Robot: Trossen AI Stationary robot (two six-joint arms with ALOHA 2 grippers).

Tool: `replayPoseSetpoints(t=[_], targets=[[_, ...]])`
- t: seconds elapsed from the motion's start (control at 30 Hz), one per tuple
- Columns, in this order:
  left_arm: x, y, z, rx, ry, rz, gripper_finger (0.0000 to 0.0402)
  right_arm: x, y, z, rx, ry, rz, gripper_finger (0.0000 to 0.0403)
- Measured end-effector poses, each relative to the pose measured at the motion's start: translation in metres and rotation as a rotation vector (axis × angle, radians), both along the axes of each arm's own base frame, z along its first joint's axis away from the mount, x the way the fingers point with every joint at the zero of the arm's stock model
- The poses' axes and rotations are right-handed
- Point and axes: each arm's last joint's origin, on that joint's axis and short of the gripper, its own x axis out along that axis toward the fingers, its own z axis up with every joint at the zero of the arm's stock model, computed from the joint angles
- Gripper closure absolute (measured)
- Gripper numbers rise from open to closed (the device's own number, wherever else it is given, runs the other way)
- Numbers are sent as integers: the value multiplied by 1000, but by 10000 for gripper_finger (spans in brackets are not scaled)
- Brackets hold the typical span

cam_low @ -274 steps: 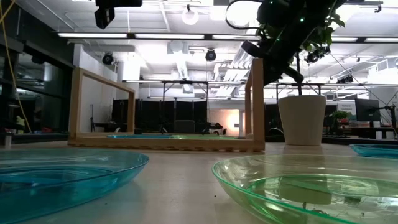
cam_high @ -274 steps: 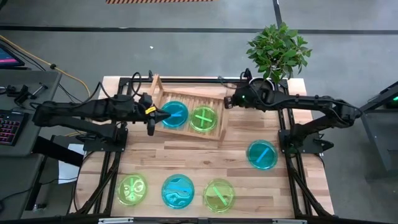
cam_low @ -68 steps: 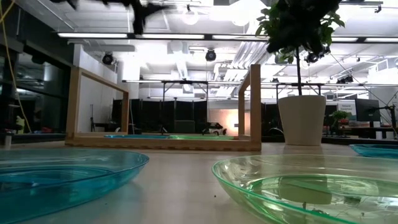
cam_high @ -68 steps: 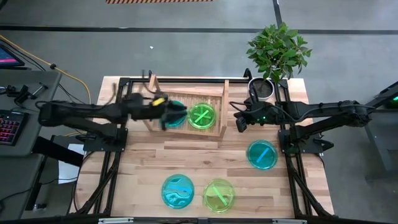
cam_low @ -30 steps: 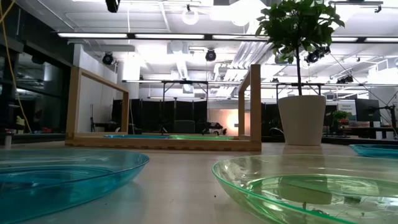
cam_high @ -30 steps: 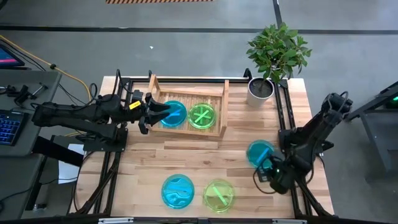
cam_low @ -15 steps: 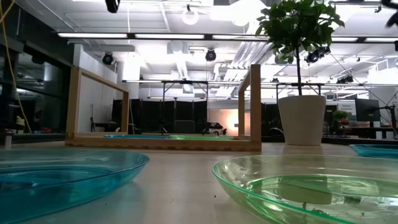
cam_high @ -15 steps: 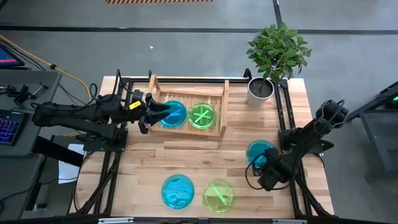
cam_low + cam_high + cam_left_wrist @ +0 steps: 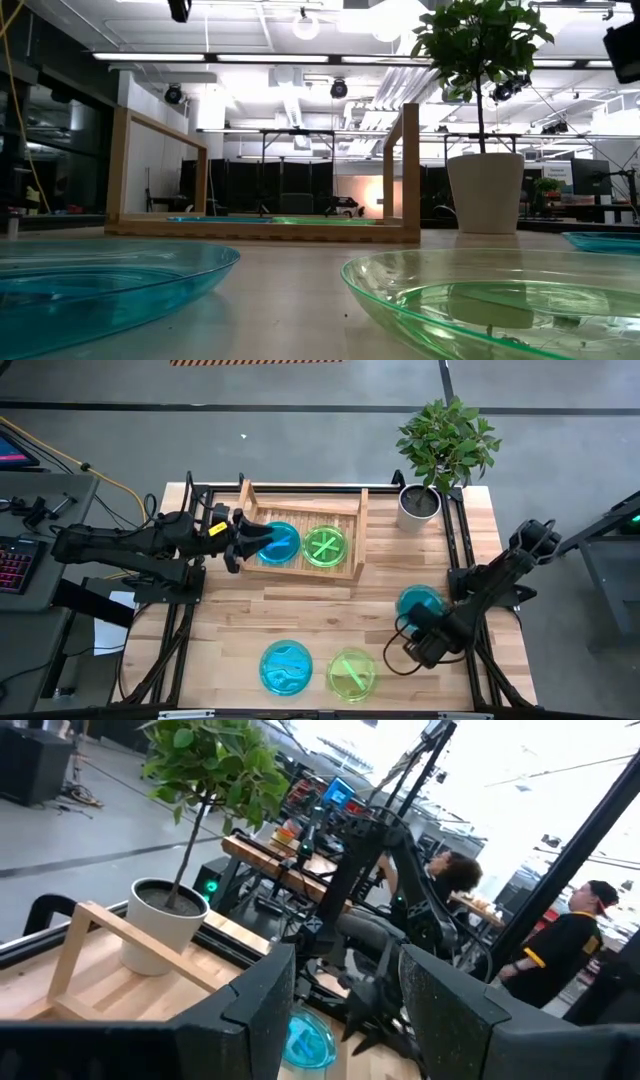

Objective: Place and stack plates onto a shelf
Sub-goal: Stack the top transparent blue plate on top of the transparent blue plate on the shelf

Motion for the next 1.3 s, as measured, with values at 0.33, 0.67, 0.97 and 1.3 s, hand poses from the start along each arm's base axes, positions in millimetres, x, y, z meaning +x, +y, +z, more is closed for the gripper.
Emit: replayPoseSetpoints(t=[0.33, 0.67, 0.97, 1.3], targets=[[0, 0, 0, -2, 0, 16, 229, 14, 2, -34, -44, 187, 241, 272], [0, 1, 0, -4, 0, 38, 229, 19, 4, -56, -78, 290, 240, 272], [0, 1, 0, -3, 1, 40, 229, 20, -4, -58, -121, 335, 165, 298], [0, 1, 0, -3, 1, 40, 229, 26, -19, -59, -168, 358, 132, 394]])
